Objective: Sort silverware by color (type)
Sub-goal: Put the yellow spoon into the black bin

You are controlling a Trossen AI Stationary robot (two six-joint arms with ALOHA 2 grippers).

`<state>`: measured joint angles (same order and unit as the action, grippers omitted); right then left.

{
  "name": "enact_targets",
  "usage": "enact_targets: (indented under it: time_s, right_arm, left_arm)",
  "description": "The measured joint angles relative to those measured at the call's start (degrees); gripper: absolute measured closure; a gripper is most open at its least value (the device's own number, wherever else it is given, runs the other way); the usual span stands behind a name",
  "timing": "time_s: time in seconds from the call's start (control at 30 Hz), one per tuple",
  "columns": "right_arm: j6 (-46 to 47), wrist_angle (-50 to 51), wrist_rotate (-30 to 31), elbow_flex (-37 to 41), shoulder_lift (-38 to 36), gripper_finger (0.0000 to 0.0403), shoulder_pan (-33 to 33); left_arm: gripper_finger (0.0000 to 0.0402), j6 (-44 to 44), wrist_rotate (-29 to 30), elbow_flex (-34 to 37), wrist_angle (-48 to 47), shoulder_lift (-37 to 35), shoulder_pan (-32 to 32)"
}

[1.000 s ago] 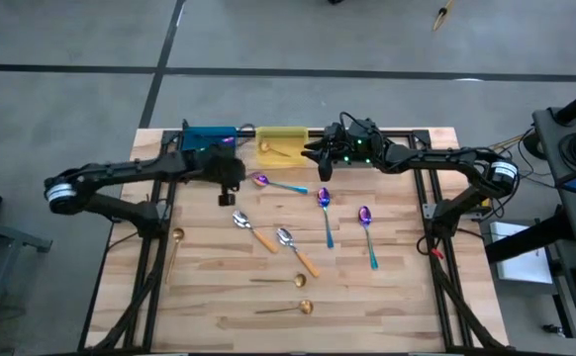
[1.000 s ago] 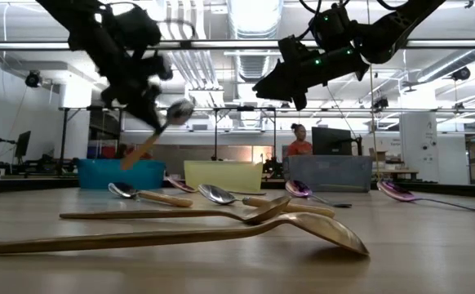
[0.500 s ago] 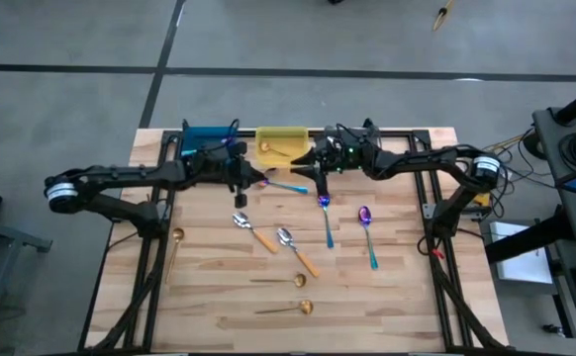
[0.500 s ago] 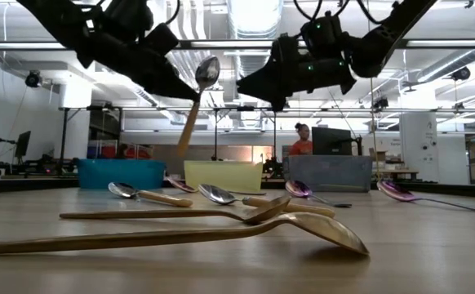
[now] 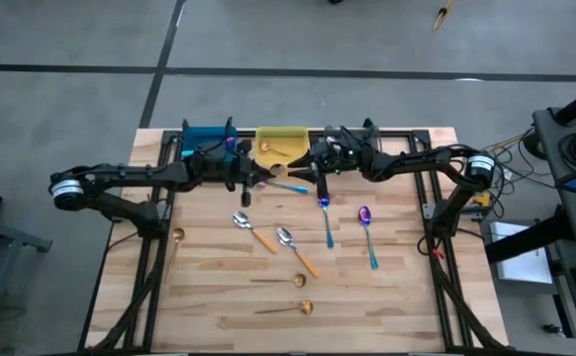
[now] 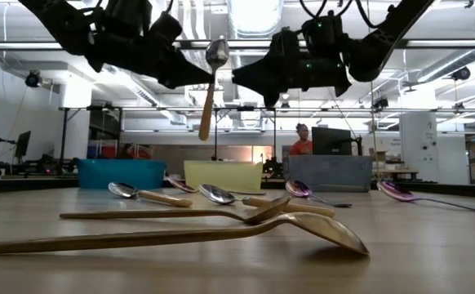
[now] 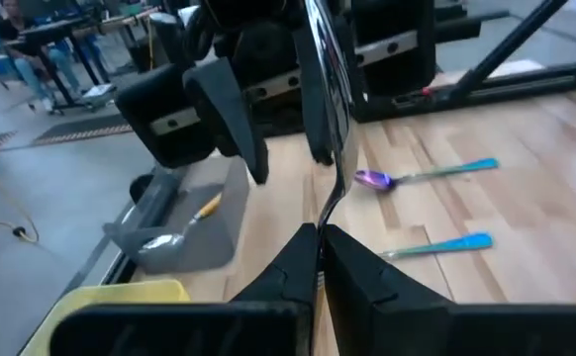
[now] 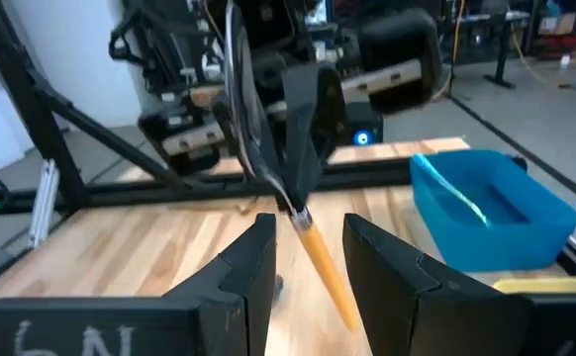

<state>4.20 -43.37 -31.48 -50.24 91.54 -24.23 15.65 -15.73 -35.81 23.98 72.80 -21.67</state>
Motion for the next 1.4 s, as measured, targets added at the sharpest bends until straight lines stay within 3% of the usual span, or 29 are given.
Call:
enact_targets:
  time_s: [0.4,0.77,1.17,1.4]
  right_arm:
    - [-1.4,-0.2,3.0,0.0,-0.1,0.029,0.0]
    - [-2.8,1.1,3.1,0.0,1.2,0.0213,0.4]
    - [-5.8,-8.5,4.6,0.0,3.7,0.0211,0.5]
    - [-6.8,-10.3,5.0,-0.4,4.0,0.022,0.6]
  left_arm:
    - [0.0401,-4.3,0.1,0.0,10.0,4.0,0.0]
    - [0.0401,-4.6,0.2,0.0,13.6,4.0,0.0]
    - [0.0401,-4.8,1.9,0.0,23.0,4.1,0.0]
    - [0.0401,-4.4,3.0,0.0,23.5,4.1,-0.1]
